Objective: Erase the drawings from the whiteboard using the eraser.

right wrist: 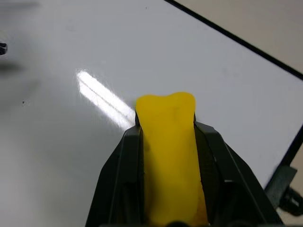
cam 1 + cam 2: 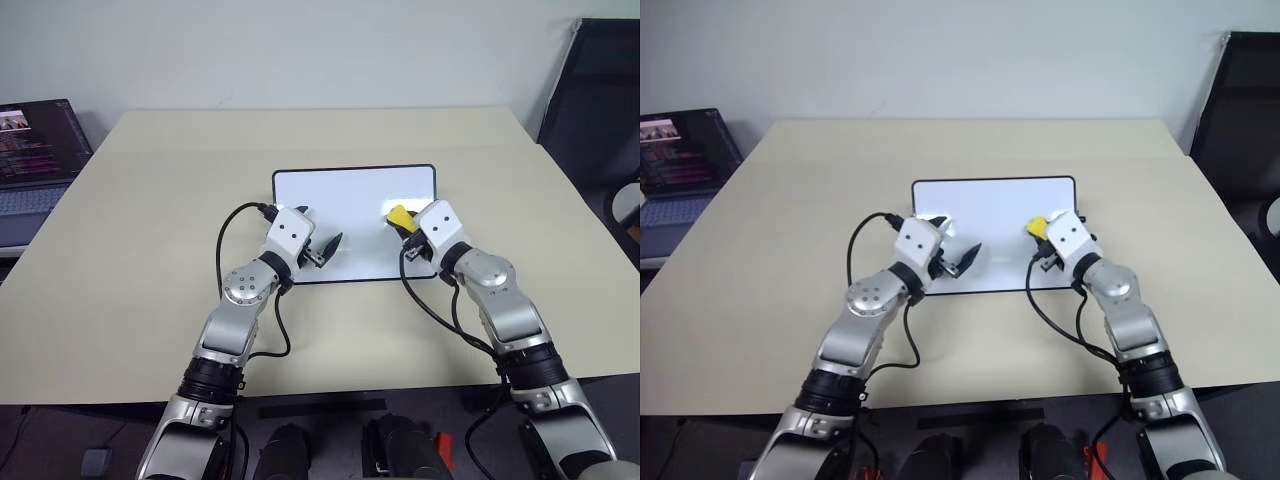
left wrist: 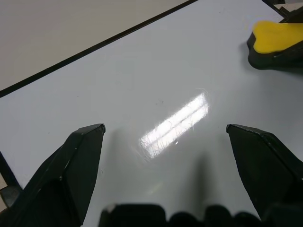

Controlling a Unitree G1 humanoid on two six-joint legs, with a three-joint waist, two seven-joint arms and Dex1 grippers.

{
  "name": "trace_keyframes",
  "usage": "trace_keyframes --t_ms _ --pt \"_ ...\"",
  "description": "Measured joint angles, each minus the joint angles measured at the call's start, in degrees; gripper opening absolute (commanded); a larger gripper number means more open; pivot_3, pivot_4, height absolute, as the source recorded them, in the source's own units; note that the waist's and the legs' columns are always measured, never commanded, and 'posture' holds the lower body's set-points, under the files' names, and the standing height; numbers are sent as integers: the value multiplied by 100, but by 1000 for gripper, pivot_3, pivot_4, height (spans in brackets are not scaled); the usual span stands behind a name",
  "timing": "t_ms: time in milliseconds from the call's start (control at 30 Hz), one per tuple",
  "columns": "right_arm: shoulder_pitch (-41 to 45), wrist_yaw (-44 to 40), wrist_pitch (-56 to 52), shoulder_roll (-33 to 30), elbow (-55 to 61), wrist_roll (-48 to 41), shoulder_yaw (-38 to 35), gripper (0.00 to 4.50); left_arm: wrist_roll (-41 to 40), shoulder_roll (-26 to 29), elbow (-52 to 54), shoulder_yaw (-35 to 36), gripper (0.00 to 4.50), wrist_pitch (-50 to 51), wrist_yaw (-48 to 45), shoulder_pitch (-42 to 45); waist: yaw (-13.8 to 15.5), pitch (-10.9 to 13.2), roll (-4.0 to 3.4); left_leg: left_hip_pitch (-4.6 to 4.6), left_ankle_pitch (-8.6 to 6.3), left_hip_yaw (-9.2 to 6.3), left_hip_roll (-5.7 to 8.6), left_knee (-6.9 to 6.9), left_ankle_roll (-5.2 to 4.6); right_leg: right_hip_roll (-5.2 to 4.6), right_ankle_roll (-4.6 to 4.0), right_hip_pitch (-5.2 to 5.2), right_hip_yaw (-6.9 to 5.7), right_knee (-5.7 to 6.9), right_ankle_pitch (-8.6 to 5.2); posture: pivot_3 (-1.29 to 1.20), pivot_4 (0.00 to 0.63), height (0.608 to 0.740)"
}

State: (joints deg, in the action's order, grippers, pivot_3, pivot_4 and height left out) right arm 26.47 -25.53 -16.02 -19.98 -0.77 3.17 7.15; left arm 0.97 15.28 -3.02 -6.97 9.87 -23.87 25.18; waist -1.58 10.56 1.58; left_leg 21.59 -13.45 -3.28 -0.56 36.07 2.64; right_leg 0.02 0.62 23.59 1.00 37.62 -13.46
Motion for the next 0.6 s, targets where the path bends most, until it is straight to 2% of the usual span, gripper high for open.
trace_keyframes --t_ms 133,233,600 --pt "-621 -30 -374 56 967 -344 -219 1129 -121 0 80 -4 4500 0 -177 -125 -11 1 -1 47 0 4 0 -1 0 0 1 49 4 4 0 0 150 740" --pt "-830 65 -566 42 1450 -446 -389 1129 -268 6 259 -12 4500 11 -358 -280 -15 1 -1 47 0 2 -1 -1 1 1 1 49 2 3 0 0 150 740" --pt "-1158 322 -854 -224 1651 -386 -602 1129 -548 -23 365 -211 4500 97 -917 -302 -5 1 0 48 -1 6 2 -1 1 2 1 48 1 -1 0 0 150 740"
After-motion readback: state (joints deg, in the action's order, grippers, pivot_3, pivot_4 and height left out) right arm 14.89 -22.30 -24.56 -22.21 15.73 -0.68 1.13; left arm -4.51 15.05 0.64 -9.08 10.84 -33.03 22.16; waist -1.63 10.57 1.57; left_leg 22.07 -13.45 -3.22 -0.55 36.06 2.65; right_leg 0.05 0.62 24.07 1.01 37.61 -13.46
